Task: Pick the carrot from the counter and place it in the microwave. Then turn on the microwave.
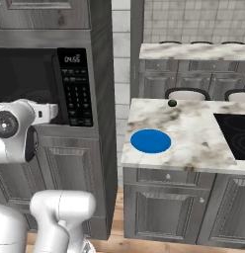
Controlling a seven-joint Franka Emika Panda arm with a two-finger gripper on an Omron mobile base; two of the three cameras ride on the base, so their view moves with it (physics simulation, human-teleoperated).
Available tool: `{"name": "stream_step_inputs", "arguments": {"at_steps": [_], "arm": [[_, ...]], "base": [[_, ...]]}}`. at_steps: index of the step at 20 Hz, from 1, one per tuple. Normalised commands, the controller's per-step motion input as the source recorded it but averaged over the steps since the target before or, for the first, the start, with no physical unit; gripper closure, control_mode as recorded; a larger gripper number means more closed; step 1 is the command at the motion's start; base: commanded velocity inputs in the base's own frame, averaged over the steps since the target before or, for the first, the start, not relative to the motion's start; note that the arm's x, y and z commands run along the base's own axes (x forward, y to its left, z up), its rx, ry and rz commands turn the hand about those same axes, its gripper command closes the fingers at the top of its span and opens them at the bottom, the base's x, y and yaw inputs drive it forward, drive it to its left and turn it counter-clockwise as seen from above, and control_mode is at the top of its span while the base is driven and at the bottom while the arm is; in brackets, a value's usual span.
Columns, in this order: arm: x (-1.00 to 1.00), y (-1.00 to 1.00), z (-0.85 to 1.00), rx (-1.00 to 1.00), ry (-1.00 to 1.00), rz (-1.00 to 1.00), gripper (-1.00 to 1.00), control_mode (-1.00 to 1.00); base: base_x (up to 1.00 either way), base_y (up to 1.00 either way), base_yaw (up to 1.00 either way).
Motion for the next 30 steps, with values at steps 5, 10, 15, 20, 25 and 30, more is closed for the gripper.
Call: {"name": "stream_step_inputs", "arguments": {"at_steps": [5, 10, 15, 20, 25, 30], "arm": [[-0.16, -0.19, -0.04, 0.18, 0.05, -0.01, 1.00, -1.00], [-0.20, -0.16, 0.00, 0.19, 0.07, -0.05, 1.00, -1.00], [-0.17, -0.17, 0.00, 0.19, 0.07, -0.08, 1.00, -1.00], [-0.12, -0.16, 0.00, 0.19, 0.09, -0.09, 1.00, -1.00], [-0.10, -0.12, -0.01, 0.18, 0.04, -0.08, 1.00, -1.00], [-0.10, -0.06, -0.12, 0.14, 0.01, -0.07, 1.00, -1.00]], "base": [[0.00, 0.00, 0.00], [0.00, 0.00, 0.00], [0.00, 0.00, 0.00], [0.00, 0.00, 0.00], [0.00, 0.00, 0.00], [0.00, 0.00, 0.00]]}}
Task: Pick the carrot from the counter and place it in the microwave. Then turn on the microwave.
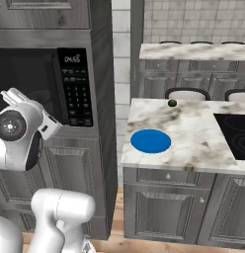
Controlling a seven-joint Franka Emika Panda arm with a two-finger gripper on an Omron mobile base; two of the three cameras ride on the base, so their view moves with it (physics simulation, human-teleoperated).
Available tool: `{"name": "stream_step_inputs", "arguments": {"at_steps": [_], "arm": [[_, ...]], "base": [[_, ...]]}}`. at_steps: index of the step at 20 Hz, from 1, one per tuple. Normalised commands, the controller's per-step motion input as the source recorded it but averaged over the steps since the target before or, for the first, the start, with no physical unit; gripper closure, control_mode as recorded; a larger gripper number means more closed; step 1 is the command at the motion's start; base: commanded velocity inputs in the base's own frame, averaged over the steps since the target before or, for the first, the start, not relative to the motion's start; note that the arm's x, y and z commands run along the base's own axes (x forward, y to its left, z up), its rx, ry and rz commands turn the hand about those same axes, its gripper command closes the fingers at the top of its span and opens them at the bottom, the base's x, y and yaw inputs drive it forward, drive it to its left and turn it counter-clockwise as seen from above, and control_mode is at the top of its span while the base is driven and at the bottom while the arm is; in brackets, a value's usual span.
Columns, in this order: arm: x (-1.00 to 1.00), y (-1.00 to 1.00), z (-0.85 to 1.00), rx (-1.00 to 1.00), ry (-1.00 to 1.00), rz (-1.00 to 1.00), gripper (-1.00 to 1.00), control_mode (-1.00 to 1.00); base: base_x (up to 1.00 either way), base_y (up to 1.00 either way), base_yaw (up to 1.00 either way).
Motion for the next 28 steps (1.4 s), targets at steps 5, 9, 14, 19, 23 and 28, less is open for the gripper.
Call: {"name": "stream_step_inputs", "arguments": {"at_steps": [5, 9, 14, 19, 23, 28], "arm": [[-0.01, -0.03, -0.29, 0.11, 0.00, -0.05, 1.00, -1.00], [0.00, -0.10, -0.30, 0.14, 0.00, -0.03, 1.00, -1.00], [0.01, -0.09, -0.35, 0.16, 0.00, 0.00, 1.00, -1.00], [0.04, 0.00, -0.40, 0.11, 0.00, 0.00, 1.00, -1.00], [0.08, 0.00, -0.39, 0.10, 0.00, 0.00, 1.00, -1.00], [0.09, 0.00, -0.34, 0.11, 0.00, 0.00, 1.00, -1.00]], "base": [[0.00, 0.00, 0.00], [0.00, 0.00, 0.00], [0.00, 0.00, 0.00], [0.00, 0.00, 0.00], [0.00, 0.00, 0.00], [0.00, 0.00, 0.00]]}}
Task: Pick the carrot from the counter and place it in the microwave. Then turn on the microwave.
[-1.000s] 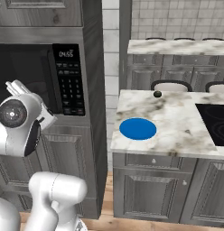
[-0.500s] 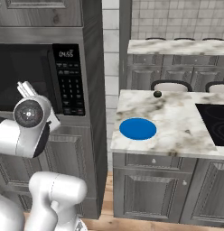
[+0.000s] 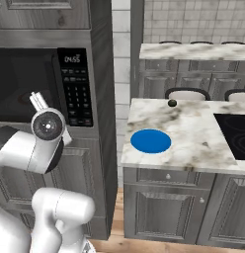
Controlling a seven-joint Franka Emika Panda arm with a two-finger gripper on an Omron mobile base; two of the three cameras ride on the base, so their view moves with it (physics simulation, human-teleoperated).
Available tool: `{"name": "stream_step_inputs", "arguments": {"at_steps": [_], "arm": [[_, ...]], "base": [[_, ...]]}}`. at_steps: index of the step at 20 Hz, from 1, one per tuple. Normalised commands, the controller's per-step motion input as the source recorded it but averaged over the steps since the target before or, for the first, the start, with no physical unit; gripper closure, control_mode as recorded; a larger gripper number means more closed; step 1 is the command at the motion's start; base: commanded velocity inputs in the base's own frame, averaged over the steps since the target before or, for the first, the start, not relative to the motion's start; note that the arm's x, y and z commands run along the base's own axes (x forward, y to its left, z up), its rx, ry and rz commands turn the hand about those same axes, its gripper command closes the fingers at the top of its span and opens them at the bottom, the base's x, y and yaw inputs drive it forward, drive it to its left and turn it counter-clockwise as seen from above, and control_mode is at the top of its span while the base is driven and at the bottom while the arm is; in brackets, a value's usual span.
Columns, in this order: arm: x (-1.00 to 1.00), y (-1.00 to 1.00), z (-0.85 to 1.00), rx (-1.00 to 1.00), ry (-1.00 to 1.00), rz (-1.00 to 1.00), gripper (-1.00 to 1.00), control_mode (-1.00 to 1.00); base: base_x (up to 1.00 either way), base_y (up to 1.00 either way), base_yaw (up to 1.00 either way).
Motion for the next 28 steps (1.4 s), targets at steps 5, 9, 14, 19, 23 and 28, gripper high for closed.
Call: {"name": "stream_step_inputs", "arguments": {"at_steps": [5, 9, 14, 19, 23, 28], "arm": [[0.06, 0.00, -0.21, 0.09, -0.01, 0.00, 1.00, -1.00], [0.07, 0.00, -0.15, 0.08, -0.02, 0.00, 1.00, -1.00], [0.09, 0.03, -0.18, 0.07, -0.02, -0.02, 1.00, -1.00], [0.17, 0.09, -0.25, 0.06, 0.00, -0.05, 1.00, -1.00], [0.20, 0.11, -0.22, 0.06, 0.00, -0.06, 1.00, -1.00], [0.22, 0.09, -0.23, 0.06, 0.00, -0.04, 1.00, -1.00]], "base": [[0.00, 0.00, 0.00], [0.00, 0.00, 0.00], [0.00, 0.00, 0.00], [0.00, 0.00, 0.00], [0.00, 0.00, 0.00], [0.00, 0.00, 0.00]]}}
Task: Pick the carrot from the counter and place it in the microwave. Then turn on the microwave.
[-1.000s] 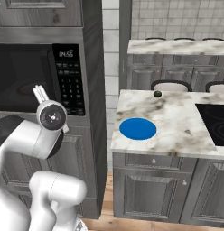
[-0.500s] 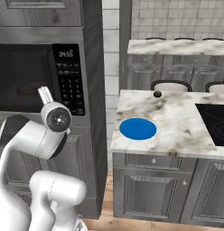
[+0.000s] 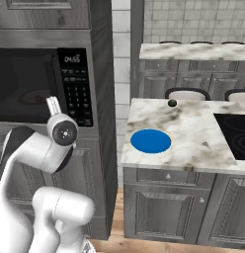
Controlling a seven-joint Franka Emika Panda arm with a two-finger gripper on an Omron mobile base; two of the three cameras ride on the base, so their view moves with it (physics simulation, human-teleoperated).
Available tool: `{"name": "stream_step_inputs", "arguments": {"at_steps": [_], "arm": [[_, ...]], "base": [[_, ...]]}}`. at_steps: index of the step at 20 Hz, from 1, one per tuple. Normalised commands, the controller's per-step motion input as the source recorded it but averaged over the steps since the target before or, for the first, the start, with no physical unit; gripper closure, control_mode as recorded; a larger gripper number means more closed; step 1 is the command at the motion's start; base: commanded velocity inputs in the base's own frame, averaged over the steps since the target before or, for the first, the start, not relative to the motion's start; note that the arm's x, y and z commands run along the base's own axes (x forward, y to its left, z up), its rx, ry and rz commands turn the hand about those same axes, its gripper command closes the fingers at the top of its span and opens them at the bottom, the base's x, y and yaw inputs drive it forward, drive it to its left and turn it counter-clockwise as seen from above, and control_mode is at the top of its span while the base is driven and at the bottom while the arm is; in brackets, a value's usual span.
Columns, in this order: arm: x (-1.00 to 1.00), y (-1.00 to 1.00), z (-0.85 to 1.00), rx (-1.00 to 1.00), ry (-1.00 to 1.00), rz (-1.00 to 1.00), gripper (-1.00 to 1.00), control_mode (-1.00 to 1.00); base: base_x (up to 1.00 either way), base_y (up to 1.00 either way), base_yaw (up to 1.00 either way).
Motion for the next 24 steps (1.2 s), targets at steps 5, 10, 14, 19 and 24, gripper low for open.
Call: {"name": "stream_step_inputs", "arguments": {"at_steps": [5, 10, 14, 19, 24], "arm": [[0.24, 0.08, -0.24, 0.07, 0.00, -0.04, 1.00, -1.00], [0.24, 0.09, -0.23, 0.07, 0.00, -0.04, 1.00, -1.00], [0.25, 0.06, -0.16, 0.06, 0.00, -0.04, 1.00, -1.00], [0.23, 0.02, -0.11, 0.07, 0.00, -0.04, 1.00, -1.00], [0.24, 0.05, -0.11, 0.07, 0.00, -0.03, 1.00, -1.00]], "base": [[0.00, 0.00, 0.00], [0.00, 0.00, 0.00], [0.00, 0.00, 0.00], [0.00, 0.00, 0.00], [0.00, 0.00, 0.00]]}}
